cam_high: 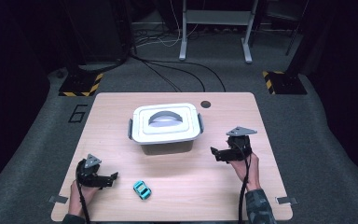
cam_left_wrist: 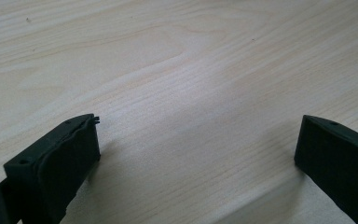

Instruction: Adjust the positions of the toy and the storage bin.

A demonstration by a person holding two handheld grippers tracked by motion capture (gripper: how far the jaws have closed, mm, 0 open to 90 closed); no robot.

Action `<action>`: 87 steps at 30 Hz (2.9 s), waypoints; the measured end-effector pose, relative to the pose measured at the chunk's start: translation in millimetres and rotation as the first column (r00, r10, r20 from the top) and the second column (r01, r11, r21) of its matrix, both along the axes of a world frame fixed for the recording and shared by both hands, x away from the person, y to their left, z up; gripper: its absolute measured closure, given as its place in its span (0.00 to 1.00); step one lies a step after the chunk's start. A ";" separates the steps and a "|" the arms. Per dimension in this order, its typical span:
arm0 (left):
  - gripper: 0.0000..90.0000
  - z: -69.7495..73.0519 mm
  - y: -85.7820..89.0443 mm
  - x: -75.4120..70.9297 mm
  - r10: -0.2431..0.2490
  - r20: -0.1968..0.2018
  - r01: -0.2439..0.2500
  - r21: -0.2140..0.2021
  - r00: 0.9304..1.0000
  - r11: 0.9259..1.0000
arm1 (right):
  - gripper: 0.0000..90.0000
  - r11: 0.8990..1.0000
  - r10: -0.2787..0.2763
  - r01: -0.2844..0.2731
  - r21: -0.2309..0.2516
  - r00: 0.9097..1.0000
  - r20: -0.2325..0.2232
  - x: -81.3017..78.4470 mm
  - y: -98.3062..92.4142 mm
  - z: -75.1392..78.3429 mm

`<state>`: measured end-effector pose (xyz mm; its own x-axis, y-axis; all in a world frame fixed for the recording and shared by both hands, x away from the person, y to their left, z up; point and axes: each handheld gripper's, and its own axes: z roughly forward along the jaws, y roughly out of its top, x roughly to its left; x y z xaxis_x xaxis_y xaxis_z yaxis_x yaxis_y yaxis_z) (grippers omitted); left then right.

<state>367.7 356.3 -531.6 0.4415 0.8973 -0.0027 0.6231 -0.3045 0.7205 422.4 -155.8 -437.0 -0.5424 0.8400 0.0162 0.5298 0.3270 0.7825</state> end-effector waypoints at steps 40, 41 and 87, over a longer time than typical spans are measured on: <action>0.01 0.5 0.2 -0.5 -0.006 -0.006 0.006 -0.004 1.000 1.000 | 0.80 0.999 0.001 0.003 0.054 0.997 -0.075 93.3 52.0 14.7; 0.01 0.5 0.1 -0.6 -0.004 -0.005 0.004 -0.004 1.000 1.000 | 0.82 0.998 0.002 0.003 0.061 0.996 -0.084 93.6 52.6 14.6; 0.01 0.7 0.4 -1.0 -0.007 -0.006 0.007 0.002 1.000 1.000 | 0.90 0.975 -0.184 0.198 0.099 0.974 -0.131 44.4 5.1 16.5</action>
